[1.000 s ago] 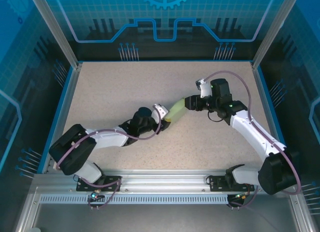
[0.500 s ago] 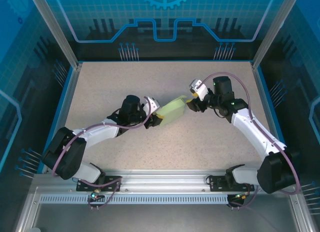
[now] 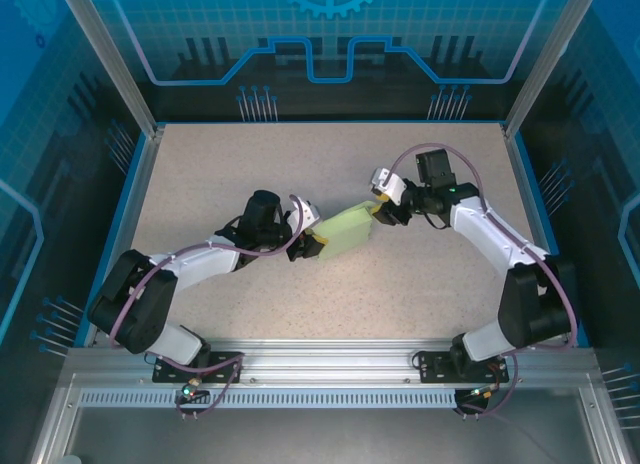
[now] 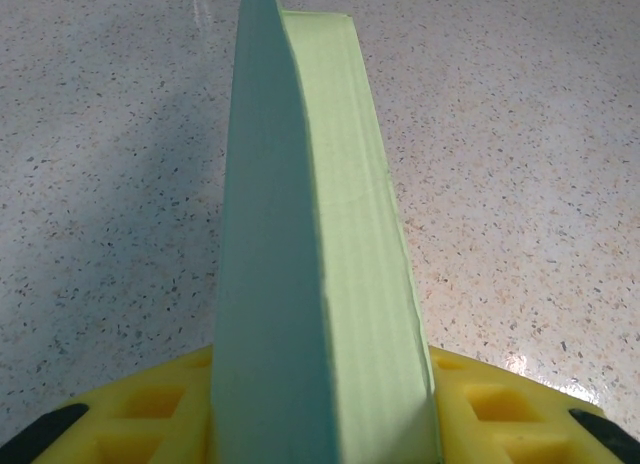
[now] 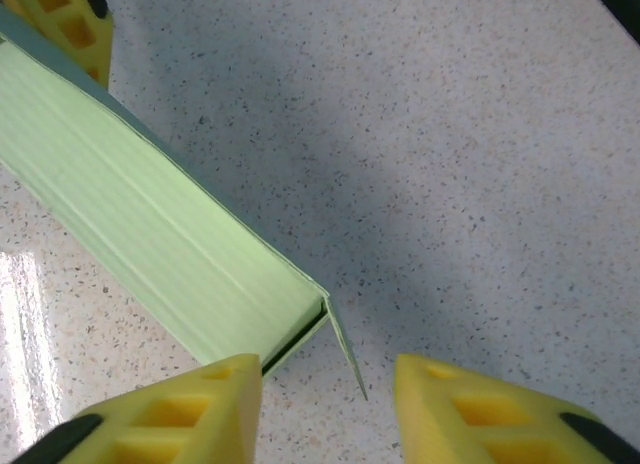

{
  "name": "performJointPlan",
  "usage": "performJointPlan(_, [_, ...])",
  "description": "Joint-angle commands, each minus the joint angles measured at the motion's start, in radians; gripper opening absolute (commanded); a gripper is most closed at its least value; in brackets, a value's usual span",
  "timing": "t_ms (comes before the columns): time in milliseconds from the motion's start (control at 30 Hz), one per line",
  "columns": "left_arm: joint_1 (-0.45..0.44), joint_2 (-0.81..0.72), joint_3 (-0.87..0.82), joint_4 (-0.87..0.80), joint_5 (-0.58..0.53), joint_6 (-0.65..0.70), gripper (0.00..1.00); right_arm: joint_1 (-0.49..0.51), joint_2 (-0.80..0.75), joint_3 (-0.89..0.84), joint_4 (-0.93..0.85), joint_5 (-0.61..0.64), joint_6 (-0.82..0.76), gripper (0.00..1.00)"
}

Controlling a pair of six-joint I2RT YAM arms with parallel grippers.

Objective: Fold the paper box

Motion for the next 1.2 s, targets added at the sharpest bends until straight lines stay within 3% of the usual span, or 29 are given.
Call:
performJointPlan(0, [0.005,-0.004,0.021,0.016,0.044,0.024,0.33,0.016,0.028,0.042,-0.031,0.029,-0.033,0.34])
performJointPlan(533, [0.005,0.007,0.027,0.012,0.017,0.023,0.33,0.059,0.060,0.077,-0.049,0.088,0.001,0.06])
performJointPlan(867, [0.006,0.022,0.038,0.015,-0.003,0.010,0.33,0.078,0.026,0.065,-0.060,0.134,0.045,0.00])
performJointPlan(1167, [0.006,0.033,0.035,0.045,-0.050,-0.015,0.33,0.109,-0.018,0.059,-0.076,0.236,0.215,0.00])
